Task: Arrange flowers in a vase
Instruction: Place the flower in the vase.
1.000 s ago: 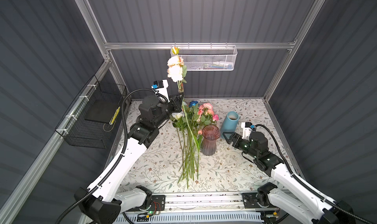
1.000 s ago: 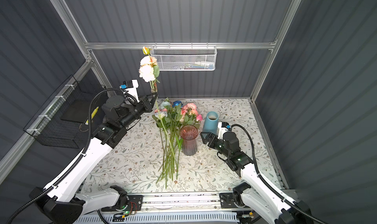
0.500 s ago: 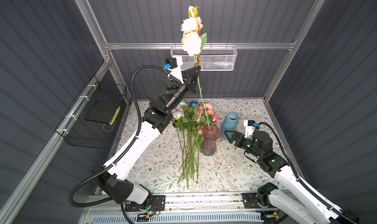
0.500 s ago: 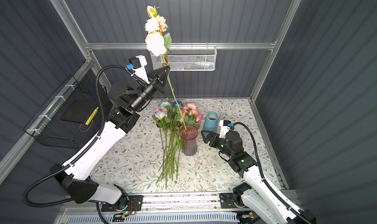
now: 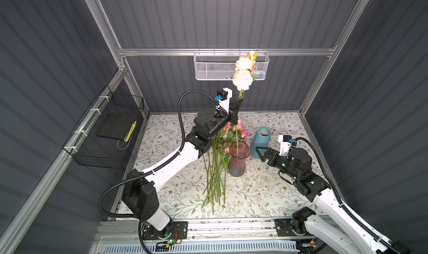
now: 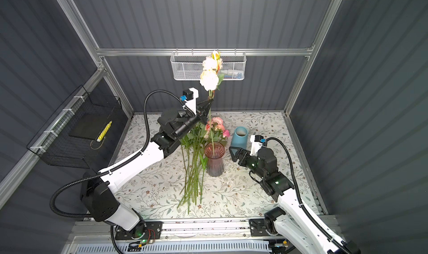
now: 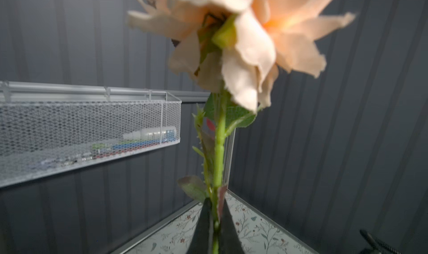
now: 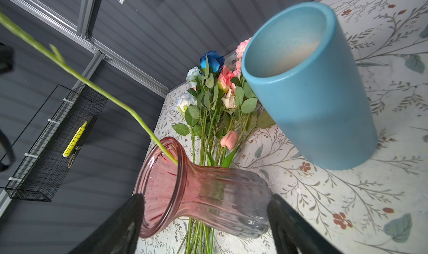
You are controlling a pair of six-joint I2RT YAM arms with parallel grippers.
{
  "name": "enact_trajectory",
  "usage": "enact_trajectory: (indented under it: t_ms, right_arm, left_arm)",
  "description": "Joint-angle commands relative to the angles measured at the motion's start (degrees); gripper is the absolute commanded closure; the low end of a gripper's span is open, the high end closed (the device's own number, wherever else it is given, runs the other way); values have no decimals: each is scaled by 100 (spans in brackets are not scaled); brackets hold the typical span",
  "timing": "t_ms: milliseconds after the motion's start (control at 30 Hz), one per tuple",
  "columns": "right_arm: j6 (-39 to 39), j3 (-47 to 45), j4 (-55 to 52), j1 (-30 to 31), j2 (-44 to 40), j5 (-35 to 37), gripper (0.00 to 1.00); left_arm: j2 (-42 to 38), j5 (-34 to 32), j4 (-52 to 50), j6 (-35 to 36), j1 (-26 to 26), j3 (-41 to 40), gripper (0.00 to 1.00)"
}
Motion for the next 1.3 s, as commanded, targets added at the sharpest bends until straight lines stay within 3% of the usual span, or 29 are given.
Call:
enact_trajectory:
  t_ms: [0,267,400,500,667,833,1100,1267]
  right_arm:
    - [-128,103,-38,-19,-93,94,13]
    - [-84,-11,167,-38,-124,105,11]
    - [-34,-82,203,-37,-177,148,7]
    - [-31,-125,235,-37,-197,135,2]
    - [-53,-131,203,-37,-215,110,1]
    - [-40,-182,122,-37,-208,191,1]
    - [14,-383,223,-39,-129,202,1]
    - [30,-427,186,-46,-61,200,2]
  left_arm:
    - [-439,-130,526,96,-165,-472,100]
    - [-800,-181,75,-416,-392,-1088,99]
    - [-1116,-308,-68,-811,-390,-1383,51]
    - [-1349,-314,-88,-1054,-397,-1591,33]
    - [-1776,-559,-890,-1363,-399,-1601,30]
    - [-2287,-1299,-2287,-1453,-401,-1487,28]
    - [-2945,-2368,-3662,-1778,-221,-2003,26]
    - [-2613,-852,-4037,-2575,1291,-2530,33]
